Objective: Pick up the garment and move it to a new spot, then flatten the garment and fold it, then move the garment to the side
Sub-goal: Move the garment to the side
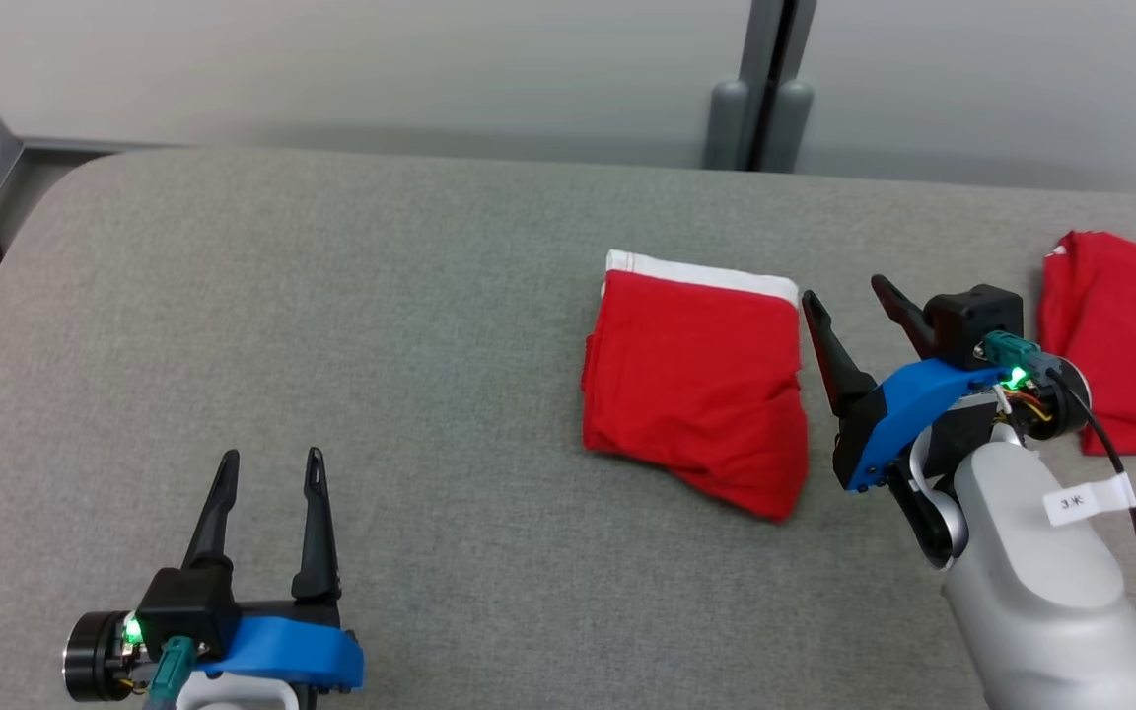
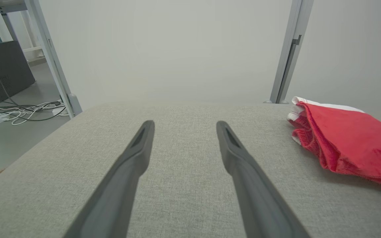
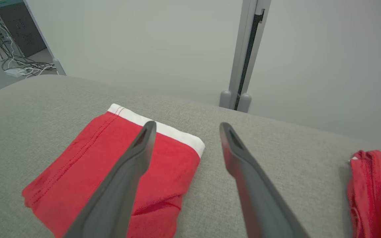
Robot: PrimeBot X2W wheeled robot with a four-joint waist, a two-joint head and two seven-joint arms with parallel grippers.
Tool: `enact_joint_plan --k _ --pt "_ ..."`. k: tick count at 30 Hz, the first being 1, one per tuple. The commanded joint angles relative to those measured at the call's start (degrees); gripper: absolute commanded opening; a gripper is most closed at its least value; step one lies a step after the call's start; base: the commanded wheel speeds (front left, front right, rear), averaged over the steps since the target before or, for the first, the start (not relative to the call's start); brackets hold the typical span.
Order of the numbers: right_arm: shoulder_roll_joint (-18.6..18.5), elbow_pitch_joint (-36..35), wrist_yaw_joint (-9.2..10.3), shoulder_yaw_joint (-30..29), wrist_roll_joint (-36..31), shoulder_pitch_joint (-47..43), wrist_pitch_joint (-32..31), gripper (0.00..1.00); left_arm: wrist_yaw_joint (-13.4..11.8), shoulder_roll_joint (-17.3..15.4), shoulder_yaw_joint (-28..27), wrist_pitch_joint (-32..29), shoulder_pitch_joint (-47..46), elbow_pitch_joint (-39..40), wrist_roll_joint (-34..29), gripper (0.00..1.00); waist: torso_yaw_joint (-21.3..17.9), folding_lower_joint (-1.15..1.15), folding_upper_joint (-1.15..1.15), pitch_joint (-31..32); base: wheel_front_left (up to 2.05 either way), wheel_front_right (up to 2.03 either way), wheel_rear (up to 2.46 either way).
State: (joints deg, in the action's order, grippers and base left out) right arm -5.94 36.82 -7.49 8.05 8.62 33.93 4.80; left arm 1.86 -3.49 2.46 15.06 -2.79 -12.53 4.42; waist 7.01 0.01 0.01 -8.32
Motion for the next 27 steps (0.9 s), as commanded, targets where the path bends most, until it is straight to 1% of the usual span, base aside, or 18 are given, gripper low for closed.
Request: enact_joint_plan --k 1,5,9,14,18,19,20,21,23,27 --pt "-0.5 3.92 -0.02 0.39 -0.34 2.23 0.16 1.0 -0.38 0.01 0.23 0.14 -1.3 0.3 0.29 1.0 1.87 -0.01 -0.01 -2.33 0.0 0.0 0.0" --pt "-0.33 11.82 -0.01 1.55 0.28 4.96 0.96 1.0 -0.4 0.2 0.65 0.14 -2.33 0.07 0.8 1.0 2.69 -0.01 -0.01 -4.29 0.0 0.0 0.0" --pt "-0.26 17.55 -0.01 2.74 0.93 6.6 2.4 1.0 -0.57 0.36 1.17 0.14 -3.45 0.14 1.11 1.0 3.27 -0.01 -0.01 -5.94 0.0 0.0 0.0" --pt "0.48 23.18 -0.01 4.25 3.05 6.77 3.85 1.0 -0.83 0.51 1.41 0.14 -4.53 0.03 1.68 1.0 3.3 -0.01 -0.01 -6.88 0.0 0.0 0.0" --pt "1.78 25.94 -0.02 7.0 5.84 6.15 3.6 1.0 -0.99 0.58 1.63 0.14 -4.93 0.22 2.2 1.0 3.04 -0.01 -0.01 -7.29 0.0 0.0 0.0" --pt "2.08 26.13 -0.06 7.85 6.69 6.16 3.68 0.81 -1.06 0.56 1.72 0.14 -4.95 0.23 2.37 1.0 2.97 -0.01 -0.01 -7.41 0.0 0.0 0.0" --pt "2.38 26.16 -0.09 8.67 7.39 6.27 3.89 0.36 -1.05 0.57 1.87 0.14 -5.13 0.28 2.59 1.0 2.93 -0.01 -0.01 -7.51 0.0 0.0 0.0" --pt "2.56 25.94 -0.09 9.46 8.25 6.44 4.21 0.0 -1.06 0.58 2.0 0.14 -5.37 0.38 2.75 1.0 2.85 -0.01 -0.01 -7.6 0.0 0.0 0.0" --pt "2.27 25.1 -0.07 10.88 9.27 7.32 5.47 0.0 -1.13 0.61 2.05 0.14 -5.86 0.75 2.89 1.0 2.46 -0.01 -0.01 -7.8 0.0 0.0 0.0" --pt "-0.73 23.07 0.01 13.9 10.03 10.6 7.32 0.0 -1.24 0.64 1.6 0.14 -6.42 1.74 3.05 1.0 0.92 -0.01 -0.01 -8.69 0.0 0.0 0.0"
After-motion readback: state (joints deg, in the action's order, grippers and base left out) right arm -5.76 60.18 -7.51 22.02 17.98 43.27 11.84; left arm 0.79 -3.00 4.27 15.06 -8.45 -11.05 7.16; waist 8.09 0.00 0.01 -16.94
